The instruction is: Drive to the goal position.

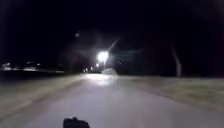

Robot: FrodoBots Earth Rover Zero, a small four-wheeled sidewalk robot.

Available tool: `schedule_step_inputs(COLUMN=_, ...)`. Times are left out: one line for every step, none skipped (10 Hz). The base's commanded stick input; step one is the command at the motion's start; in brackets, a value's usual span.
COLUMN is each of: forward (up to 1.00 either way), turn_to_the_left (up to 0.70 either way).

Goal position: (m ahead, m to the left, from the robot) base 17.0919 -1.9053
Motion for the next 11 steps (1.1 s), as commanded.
schedule_step_inputs(forward=0.85, turn_to_the_left=0.0)
schedule_step_inputs(forward=0.85, turn_to_the_left=0.0)
schedule_step_inputs(forward=0.85, turn_to_the_left=0.0)
schedule_step_inputs(forward=0.85, turn_to_the_left=0.0)
schedule_step_inputs(forward=0.85, turn_to_the_left=0.0)
schedule_step_inputs(forward=0.85, turn_to_the_left=0.0)
schedule_step_inputs(forward=0.85, turn_to_the_left=0.0)
schedule_step_inputs(forward=0.85, turn_to_the_left=0.0)
schedule_step_inputs(forward=0.85, turn_to_the_left=0.0)
schedule_step_inputs(forward=0.85, turn_to_the_left=0.0)
schedule_step_inputs(forward=0.85, turn_to_the_left=0.0)
